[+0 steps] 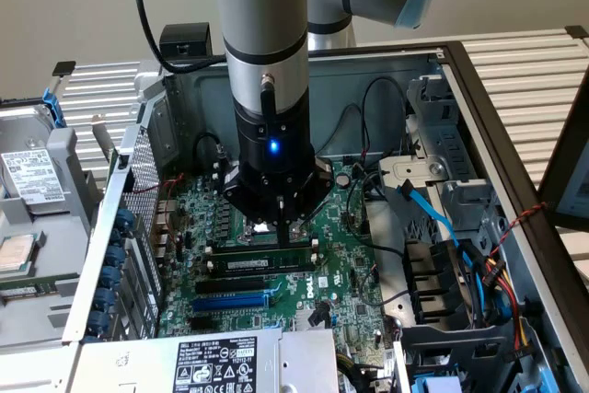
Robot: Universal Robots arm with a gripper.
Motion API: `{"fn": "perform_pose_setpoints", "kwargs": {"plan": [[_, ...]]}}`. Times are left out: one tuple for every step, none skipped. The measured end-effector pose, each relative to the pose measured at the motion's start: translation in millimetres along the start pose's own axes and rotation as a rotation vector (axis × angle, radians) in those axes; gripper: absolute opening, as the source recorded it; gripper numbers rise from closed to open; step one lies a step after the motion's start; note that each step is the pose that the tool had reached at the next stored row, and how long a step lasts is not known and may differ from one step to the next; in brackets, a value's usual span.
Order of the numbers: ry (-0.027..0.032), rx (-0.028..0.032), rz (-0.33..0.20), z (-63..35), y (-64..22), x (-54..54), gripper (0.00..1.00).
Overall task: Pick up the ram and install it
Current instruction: 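Press down the ram until it locks into place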
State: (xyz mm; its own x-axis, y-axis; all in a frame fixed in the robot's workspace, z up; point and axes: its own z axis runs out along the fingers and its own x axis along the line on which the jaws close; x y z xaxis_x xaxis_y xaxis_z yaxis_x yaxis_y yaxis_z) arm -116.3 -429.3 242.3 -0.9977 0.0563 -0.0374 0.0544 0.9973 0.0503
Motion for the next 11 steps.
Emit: {"fn": "perform_pose_setpoints", "kwargs": {"plan": [[-0.0009,0.0007,0.018,0.2,0.0,0.0,0.12],[-0.0019,0.0014,0.037,0.4,0.0,0.0,0.12],[-0.0027,0.002,0.054,0.5,0.0,-0.1,0.12],[-0.0031,0.0024,0.064,0.4,-0.1,-0.1,0.12],[-0.0032,0.0024,0.065,0.4,-0.1,0.0,0.12],[-0.0032,0.0023,0.065,0.5,-0.1,-0.1,0.12],[-0.0033,0.0023,0.065,0.5,0.0,-0.1,0.12],[-0.0033,0.0023,0.065,0.5,0.0,-0.1,0.12],[-0.0033,0.0023,0.065,0.5,0.0,-0.1,0.12],[-0.0033,0.0023,0.066,0.5,0.0,-0.1,0.12],[-0.0033,0.0023,0.066,0.5,0.0,-0.1,0.12]]}}
